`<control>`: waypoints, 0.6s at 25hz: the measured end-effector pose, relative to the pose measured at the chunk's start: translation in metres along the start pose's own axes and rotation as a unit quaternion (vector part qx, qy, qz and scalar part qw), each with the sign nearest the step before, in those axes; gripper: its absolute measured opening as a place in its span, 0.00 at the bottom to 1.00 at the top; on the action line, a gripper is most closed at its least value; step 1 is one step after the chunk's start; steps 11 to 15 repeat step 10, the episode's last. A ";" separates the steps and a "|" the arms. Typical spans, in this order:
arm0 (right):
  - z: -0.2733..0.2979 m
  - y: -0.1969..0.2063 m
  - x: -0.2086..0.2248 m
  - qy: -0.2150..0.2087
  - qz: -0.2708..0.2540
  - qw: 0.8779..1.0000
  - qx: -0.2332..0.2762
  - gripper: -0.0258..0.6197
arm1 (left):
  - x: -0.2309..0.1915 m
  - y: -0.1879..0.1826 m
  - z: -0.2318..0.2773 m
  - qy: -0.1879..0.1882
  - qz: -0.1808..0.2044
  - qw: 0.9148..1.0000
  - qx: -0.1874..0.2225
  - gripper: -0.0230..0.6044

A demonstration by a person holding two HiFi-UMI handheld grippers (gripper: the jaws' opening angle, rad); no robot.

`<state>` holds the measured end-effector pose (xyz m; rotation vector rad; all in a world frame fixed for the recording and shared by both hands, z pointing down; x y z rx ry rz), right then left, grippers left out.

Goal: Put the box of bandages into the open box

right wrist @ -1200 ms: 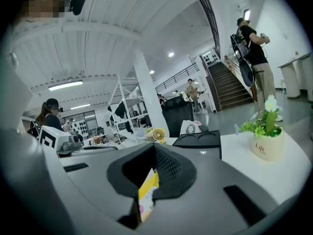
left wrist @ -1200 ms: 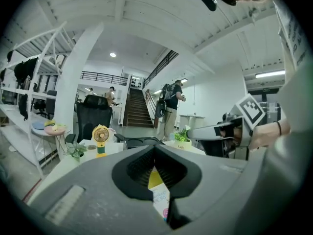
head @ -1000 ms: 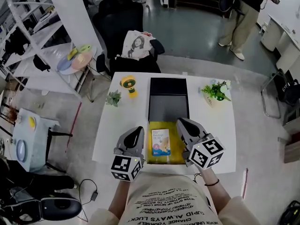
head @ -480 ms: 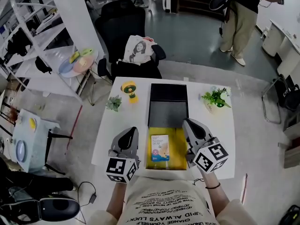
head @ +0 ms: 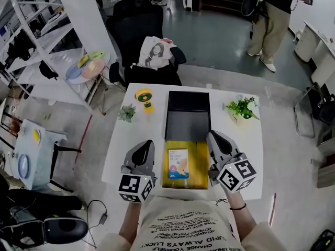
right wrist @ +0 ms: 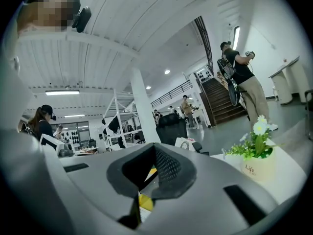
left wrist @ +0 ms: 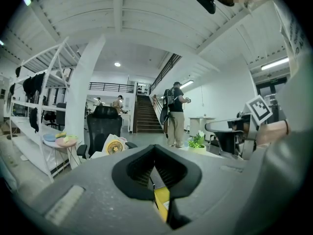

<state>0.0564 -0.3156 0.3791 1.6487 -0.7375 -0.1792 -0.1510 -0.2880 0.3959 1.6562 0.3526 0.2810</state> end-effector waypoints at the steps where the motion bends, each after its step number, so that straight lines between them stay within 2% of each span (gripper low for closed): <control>1: 0.000 0.001 0.000 -0.001 -0.001 1.000 0.000 0.04 | 0.000 0.000 0.000 0.000 0.000 1.000 0.000 0.07; 15: 0.000 0.005 0.004 0.015 -0.011 1.000 -0.004 0.04 | -0.002 0.003 0.001 0.004 0.000 1.000 0.000 0.07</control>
Point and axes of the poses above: the fingertips, and each gripper's own axes: z forward along the fingers, x to its right, y out of its underside, the point moved 2 cm from there along -z, backward along the fingers, and after that the axes turned 15 degrees about x, right-handed, at the moved point
